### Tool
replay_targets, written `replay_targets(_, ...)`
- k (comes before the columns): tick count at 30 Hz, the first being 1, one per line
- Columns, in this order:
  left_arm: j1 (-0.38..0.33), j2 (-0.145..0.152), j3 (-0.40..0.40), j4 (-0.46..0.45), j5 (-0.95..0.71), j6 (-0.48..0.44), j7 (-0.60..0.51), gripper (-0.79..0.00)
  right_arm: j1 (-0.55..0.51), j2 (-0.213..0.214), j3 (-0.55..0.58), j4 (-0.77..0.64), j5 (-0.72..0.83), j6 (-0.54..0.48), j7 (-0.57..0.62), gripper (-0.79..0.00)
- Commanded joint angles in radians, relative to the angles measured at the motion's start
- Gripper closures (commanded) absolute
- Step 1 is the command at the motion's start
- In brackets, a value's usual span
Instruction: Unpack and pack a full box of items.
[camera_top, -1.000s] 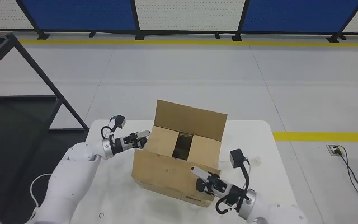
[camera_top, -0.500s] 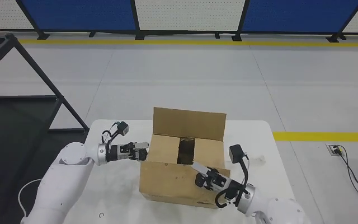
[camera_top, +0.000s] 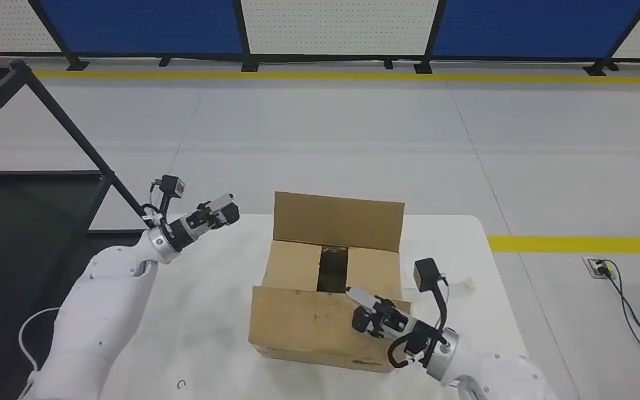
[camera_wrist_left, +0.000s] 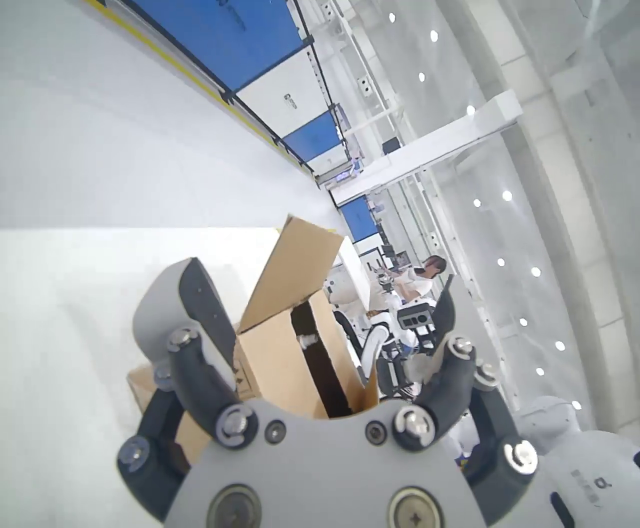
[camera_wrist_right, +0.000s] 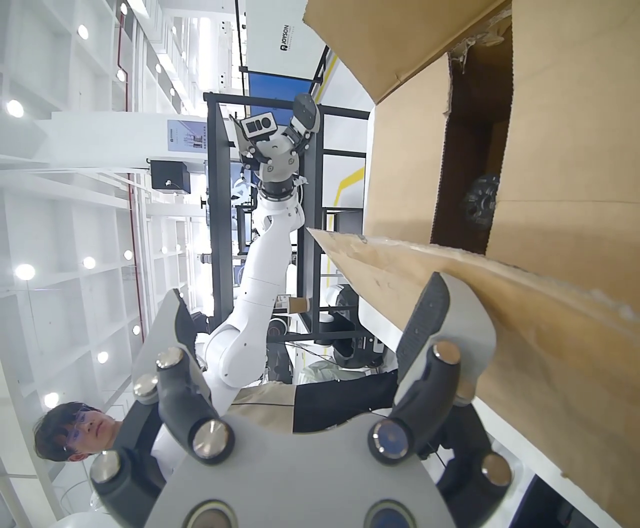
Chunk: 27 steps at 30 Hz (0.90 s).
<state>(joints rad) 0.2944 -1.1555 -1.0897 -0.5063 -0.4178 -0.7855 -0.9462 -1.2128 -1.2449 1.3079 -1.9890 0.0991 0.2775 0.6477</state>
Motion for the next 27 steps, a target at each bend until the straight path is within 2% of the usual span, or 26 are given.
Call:
replay_targets(1,-0.015,-0.014,0.025,0.013,0.044,-0.006,0.068,-0.785,-0.005,0.001,0.002,-0.004,0.000,0.002,-0.003,-0.785)
replay_targets(11,-0.015,-0.014,0.025,0.013,0.044,-0.006,0.068,-0.785,-0.063,0.015,0.039,-0.071,-0.026,-0.014,0.015,-0.785)
replay_targets(16,-0.015,-0.014,0.025,0.013,0.044,-0.006,0.068,-0.785,-0.056,0.019,0.042,-0.061,-0.021,-0.025,0.041,-0.785)
replay_targets(19,0.007,-0.006,0.036,-0.042,0.115,-0.027,0.056,-0.785,-0.044,0.021,0.037,-0.051,-0.018,-0.030,0.052,-0.785)
replay_targets(27,0.008,-0.004,0.091,-0.106,0.451,-0.152,0.236,-0.785,-0.051,0.027,0.041,-0.051,-0.014,-0.034,0.055,-0.785)
